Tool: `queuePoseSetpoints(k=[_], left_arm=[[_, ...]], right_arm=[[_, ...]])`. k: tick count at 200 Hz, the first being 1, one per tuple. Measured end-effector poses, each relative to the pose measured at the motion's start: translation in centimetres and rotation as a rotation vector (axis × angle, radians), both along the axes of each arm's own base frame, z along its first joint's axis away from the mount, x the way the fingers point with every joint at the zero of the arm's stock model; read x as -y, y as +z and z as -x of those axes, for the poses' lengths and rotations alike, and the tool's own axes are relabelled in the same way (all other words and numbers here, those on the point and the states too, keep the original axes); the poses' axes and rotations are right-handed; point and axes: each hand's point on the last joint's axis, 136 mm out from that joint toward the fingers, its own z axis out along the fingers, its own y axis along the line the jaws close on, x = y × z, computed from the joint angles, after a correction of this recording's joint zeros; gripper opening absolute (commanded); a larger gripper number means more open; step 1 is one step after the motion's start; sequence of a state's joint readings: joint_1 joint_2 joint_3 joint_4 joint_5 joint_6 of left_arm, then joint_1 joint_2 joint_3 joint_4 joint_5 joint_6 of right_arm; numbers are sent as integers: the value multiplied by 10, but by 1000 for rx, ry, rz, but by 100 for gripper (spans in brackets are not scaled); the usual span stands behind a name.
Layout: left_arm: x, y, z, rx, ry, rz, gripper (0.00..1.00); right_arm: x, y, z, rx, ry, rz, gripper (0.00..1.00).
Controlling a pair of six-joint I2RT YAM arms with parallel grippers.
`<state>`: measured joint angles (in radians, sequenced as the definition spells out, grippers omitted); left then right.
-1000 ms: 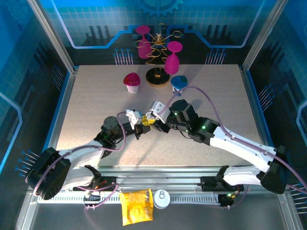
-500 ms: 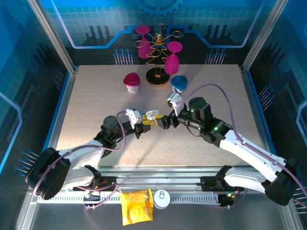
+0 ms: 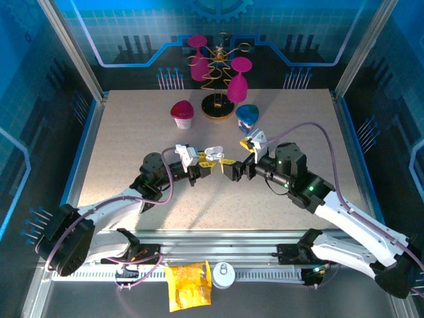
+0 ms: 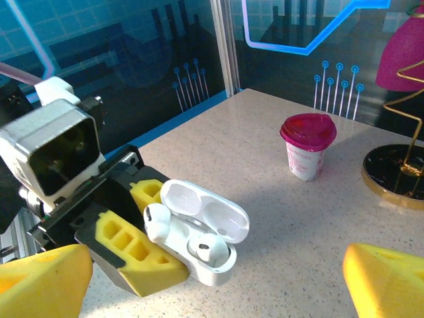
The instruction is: Insert wireless bluetooth earbuds into charging case
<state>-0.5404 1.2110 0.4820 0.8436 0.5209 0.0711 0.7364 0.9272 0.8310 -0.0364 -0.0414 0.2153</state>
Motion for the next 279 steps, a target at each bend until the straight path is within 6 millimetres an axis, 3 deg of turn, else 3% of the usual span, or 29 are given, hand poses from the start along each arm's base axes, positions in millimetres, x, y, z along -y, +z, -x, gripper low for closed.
queuePoseSetpoints(k=[40, 122, 182, 242, 279], left_arm=[[3, -8, -1, -12, -12, -17, 21], [5, -5, 6, 3, -55, -9, 21], [3, 7, 11, 32, -56, 7, 21], [2, 9, 11, 38, -55, 11, 21], [2, 9, 11, 36, -56, 12, 21]], right_arm=[[-2, -14, -1, -44, 2, -6, 100], [-29, -46, -18, -177, 65, -37, 98], [-21, -37, -30, -190, 34, -102, 96], [-25, -16, -11, -153, 132, -153, 98], [-30, -18, -5, -166, 176, -156, 95]])
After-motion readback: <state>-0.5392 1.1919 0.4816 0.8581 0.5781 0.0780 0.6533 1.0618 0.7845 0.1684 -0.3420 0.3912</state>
